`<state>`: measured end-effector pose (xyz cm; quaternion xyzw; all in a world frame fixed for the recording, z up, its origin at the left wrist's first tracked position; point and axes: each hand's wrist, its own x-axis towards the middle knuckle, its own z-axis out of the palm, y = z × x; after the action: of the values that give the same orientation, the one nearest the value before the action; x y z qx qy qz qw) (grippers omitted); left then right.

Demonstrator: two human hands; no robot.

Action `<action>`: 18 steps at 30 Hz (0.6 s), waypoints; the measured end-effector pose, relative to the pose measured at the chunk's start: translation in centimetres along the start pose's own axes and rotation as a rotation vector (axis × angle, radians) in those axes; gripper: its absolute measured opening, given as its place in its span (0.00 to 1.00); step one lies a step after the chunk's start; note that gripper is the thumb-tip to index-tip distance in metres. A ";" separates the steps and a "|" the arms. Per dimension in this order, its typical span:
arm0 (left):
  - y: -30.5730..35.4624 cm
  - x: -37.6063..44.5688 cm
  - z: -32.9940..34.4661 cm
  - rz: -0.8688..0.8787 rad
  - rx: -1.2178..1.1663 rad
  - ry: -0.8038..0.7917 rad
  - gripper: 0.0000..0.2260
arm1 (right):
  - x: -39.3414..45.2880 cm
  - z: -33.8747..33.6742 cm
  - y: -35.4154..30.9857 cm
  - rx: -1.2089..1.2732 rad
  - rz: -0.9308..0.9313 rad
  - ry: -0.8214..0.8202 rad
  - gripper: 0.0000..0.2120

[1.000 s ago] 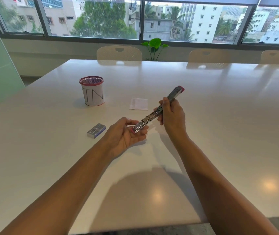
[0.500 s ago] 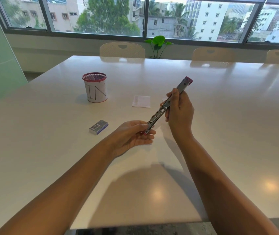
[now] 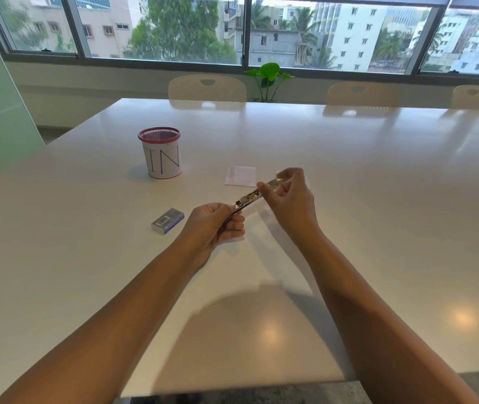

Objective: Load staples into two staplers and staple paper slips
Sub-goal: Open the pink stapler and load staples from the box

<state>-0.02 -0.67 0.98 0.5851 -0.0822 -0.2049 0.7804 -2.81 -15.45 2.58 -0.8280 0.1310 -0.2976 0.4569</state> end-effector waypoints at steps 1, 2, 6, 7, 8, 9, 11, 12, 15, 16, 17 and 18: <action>0.0 0.1 0.0 -0.003 0.002 0.006 0.07 | -0.1 0.2 -0.1 -0.003 -0.075 -0.058 0.14; -0.1 0.1 0.0 -0.008 0.008 0.003 0.08 | -0.2 0.5 -0.1 -0.026 -0.134 -0.136 0.11; 0.0 -0.1 0.1 -0.029 0.028 -0.049 0.09 | -0.9 1.3 0.1 -0.131 -0.246 -0.251 0.07; 0.0 -0.1 0.1 -0.036 0.025 -0.059 0.09 | -0.8 1.3 0.2 -0.139 -0.253 -0.243 0.06; 0.0 -0.1 0.1 -0.043 0.022 -0.066 0.10 | -0.8 1.3 0.3 -0.147 -0.261 -0.239 0.06; 0.1 -0.2 0.1 -0.048 0.020 -0.069 0.10 | -0.7 1.3 0.3 -0.156 -0.265 -0.237 0.06; 0.1 -0.3 0.2 -0.047 0.028 -0.074 0.10 | -0.8 1.4 0.2 -0.170 -0.268 -0.227 0.05; 0.2 -0.4 0.3 -0.042 0.037 -0.075 0.10 | -0.9 1.5 0.0 -0.182 -0.269 -0.213 0.05; 0.2 -0.5 0.5 -0.031 0.060 -0.074 0.10 | -1.3 1.7 -0.4 -0.240 -0.275 -0.175 0.06; 0.2 -0.6 0.6 -0.029 0.063 -0.078 0.09 | -1.3 1.8 -0.5 -0.261 -0.265 -0.170 0.08; 0.2 -0.6 0.6 -0.029 0.067 -0.083 0.08 | -1.3 1.8 -0.5 -0.284 -0.249 -0.165 0.09; 0.1 -0.6 0.6 -0.030 0.070 -0.088 0.08 | -1.4 1.9 -0.6 -0.303 -0.226 -0.160 0.11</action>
<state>-0.75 -0.89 1.36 0.6034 -0.1146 -0.2393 0.7520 -2.75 -13.21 1.77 -0.9177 0.0438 -0.2570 0.2998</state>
